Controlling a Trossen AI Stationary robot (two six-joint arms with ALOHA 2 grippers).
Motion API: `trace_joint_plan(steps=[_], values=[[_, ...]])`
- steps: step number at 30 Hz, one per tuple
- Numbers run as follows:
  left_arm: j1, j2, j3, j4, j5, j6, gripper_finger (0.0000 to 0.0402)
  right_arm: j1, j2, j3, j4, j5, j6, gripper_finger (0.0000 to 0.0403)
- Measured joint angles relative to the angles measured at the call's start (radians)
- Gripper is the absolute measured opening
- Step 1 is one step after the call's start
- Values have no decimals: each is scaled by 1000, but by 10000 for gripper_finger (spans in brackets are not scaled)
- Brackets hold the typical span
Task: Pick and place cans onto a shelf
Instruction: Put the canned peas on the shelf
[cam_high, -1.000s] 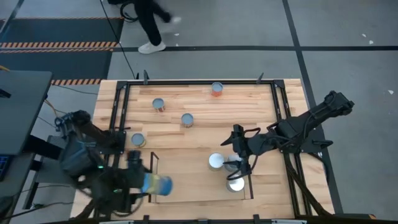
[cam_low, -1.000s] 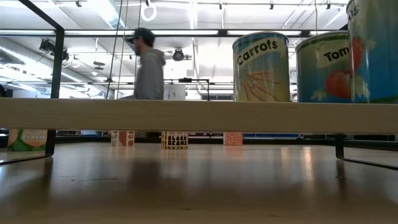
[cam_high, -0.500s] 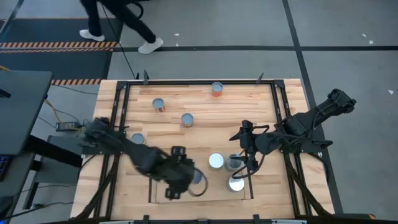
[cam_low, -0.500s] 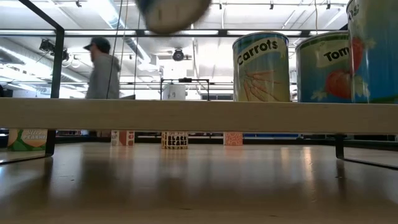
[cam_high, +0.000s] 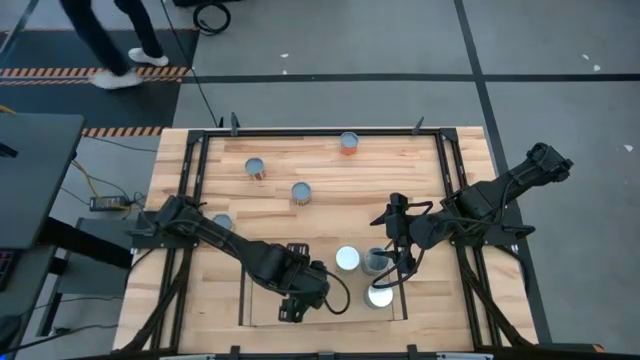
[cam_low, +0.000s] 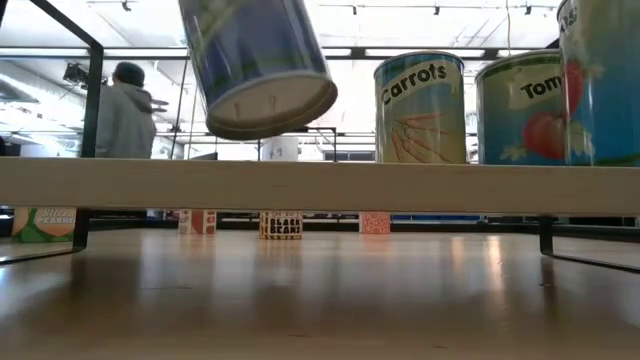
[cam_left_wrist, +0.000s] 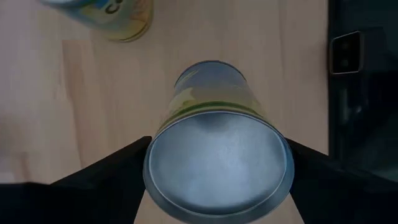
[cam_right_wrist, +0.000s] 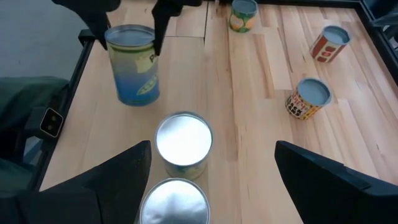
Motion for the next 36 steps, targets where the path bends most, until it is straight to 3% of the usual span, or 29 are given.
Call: trace_joint_plan(steps=[30, 36], values=[[-2, 55, 1, 148, -82, 10, 345, 0, 11, 0, 61, -54, -11, 349], [-1, 60, 2, 167, -82, 9, 328, 0, 11, 0, 61, -54, -18, 349]])
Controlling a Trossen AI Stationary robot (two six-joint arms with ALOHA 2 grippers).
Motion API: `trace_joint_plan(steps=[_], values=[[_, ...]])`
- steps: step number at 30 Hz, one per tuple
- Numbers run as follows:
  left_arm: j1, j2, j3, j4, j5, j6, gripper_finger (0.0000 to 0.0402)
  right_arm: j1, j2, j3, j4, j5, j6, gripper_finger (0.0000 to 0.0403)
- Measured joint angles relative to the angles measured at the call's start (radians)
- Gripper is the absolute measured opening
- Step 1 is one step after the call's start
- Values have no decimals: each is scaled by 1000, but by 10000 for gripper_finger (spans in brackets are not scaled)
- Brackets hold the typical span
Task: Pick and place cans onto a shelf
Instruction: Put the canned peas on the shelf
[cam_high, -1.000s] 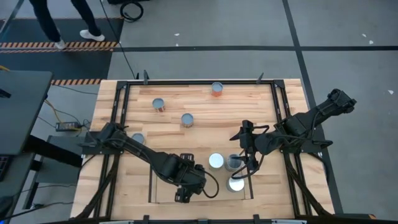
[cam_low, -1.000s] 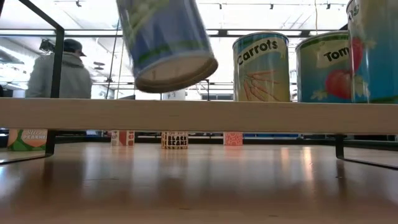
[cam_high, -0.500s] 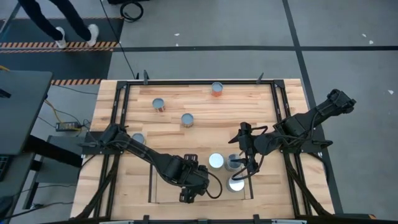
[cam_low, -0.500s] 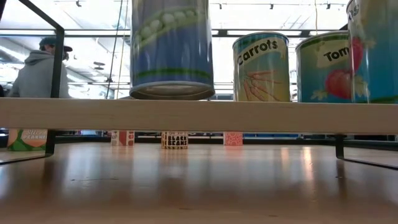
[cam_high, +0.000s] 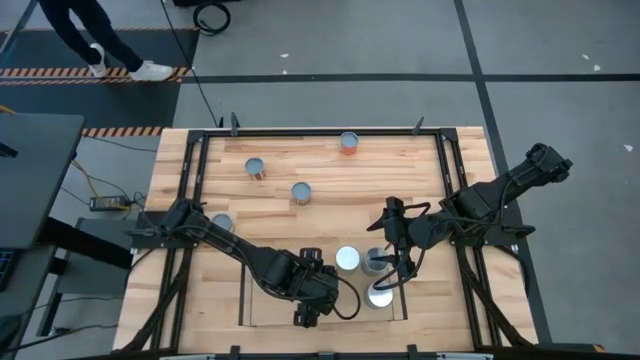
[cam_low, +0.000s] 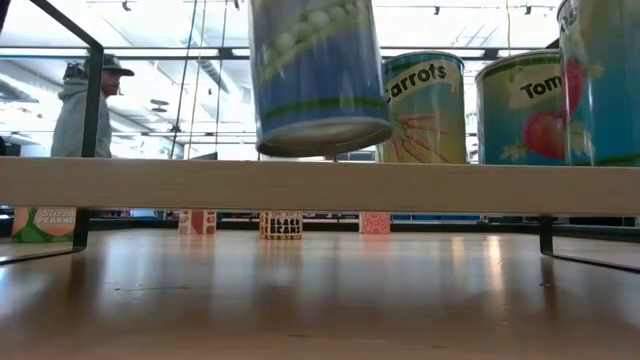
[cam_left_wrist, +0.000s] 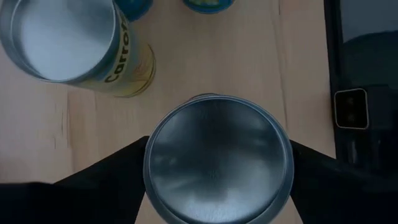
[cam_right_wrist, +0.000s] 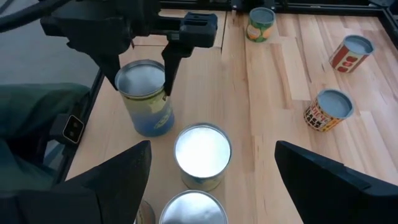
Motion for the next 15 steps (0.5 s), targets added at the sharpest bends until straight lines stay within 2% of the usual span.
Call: trace_joint_plan(steps=[4, 9, 15], values=[[4, 21, -2, 8, -10, -11, 326, 0, 0, 0, 0, 0, -1, 349], [8, 23, -2, 27, -27, -10, 356, 1, 0, 0, 4, -4, -10, 349], [11, 23, -2, 37, -27, -1, 365, 6, 0, 0, 8, -27, -10, 349]])
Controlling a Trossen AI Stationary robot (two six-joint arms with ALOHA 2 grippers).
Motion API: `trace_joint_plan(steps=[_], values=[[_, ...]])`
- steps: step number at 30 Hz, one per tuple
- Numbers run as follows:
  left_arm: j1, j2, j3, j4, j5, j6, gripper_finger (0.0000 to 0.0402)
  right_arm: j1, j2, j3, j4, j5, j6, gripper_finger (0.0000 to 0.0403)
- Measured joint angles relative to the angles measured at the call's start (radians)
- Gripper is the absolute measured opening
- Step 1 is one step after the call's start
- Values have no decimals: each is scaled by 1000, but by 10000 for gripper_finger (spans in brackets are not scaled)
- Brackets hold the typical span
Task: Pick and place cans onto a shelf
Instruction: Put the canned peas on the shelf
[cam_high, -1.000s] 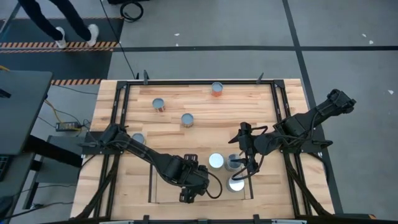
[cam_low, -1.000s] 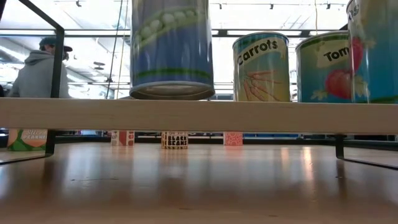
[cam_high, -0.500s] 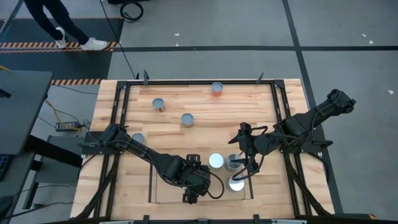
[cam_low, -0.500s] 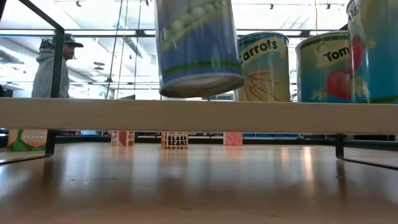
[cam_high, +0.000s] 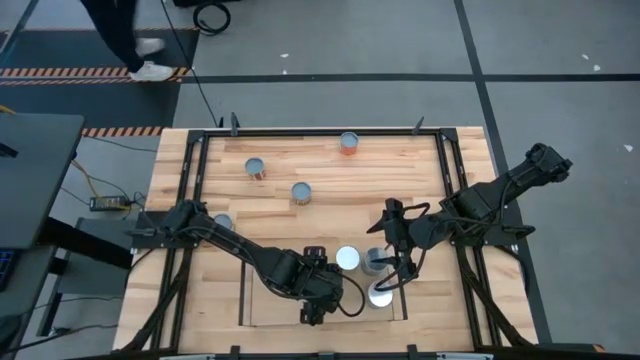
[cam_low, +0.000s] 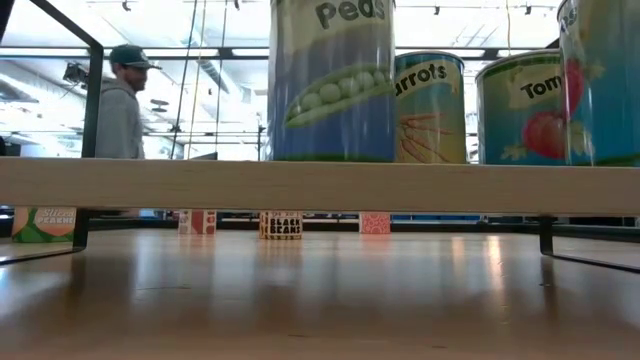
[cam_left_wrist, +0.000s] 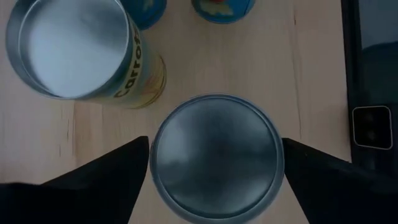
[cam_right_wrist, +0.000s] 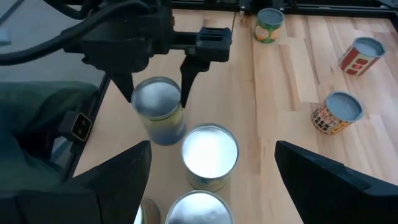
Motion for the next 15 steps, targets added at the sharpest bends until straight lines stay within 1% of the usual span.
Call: trace_joint_plan(steps=[11, 15], values=[[-7, -41, 2, 17, -35, 21, 366, 48, 0, 0, 76, -1, -25, 349], [-19, -74, 1, 10, -64, 27, 366, 55, 20, 0, 138, 3, -28, 349]])
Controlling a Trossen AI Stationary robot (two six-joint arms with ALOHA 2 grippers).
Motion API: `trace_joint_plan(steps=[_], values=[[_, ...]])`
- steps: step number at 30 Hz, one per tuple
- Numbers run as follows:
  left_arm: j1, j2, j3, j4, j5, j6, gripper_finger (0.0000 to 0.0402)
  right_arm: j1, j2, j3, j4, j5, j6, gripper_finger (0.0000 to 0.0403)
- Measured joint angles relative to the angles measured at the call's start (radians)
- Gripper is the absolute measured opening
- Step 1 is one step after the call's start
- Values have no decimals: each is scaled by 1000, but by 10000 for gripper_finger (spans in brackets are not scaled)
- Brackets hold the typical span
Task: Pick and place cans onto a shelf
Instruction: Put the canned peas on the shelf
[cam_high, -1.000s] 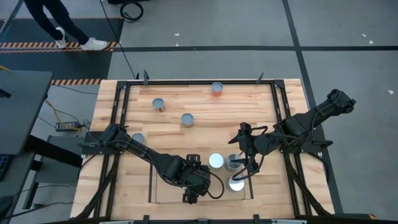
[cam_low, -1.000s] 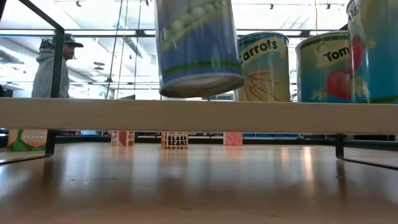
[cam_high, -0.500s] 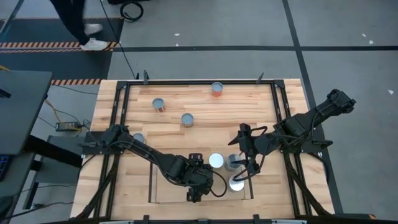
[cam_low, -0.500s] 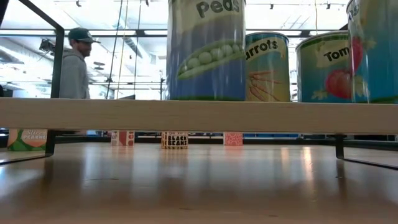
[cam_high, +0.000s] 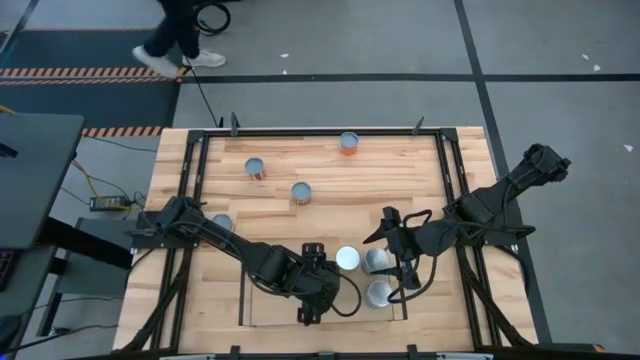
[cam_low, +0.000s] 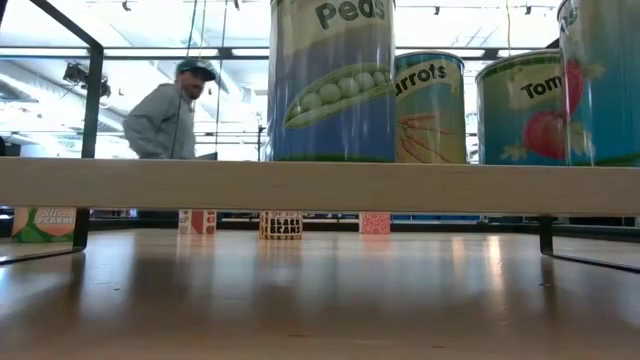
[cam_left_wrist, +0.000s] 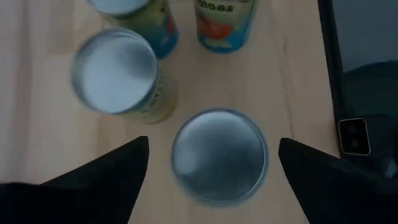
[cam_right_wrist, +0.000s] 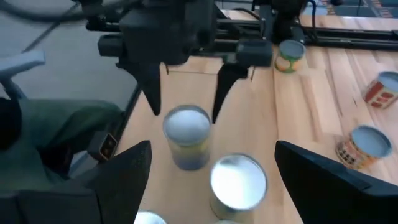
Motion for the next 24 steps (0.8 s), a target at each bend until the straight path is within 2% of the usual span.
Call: trace_joint_plan(steps=[7, 15, 20, 24], values=[[-71, -117, 0, -89, -171, 10, 352, 4, 125, 0, 163, -1, -51, 349], [-224, -258, -21, -238, -508, -148, 345, 18, 286, 0, 394, -4, -120, 348], [-272, -352, -223, -226, -549, -287, 345, 19, 363, 0, 484, -10, -131, 332], [-261, -442, -453, -120, -549, -400, 345, 11, 422, 0, 544, -27, -118, 263]])
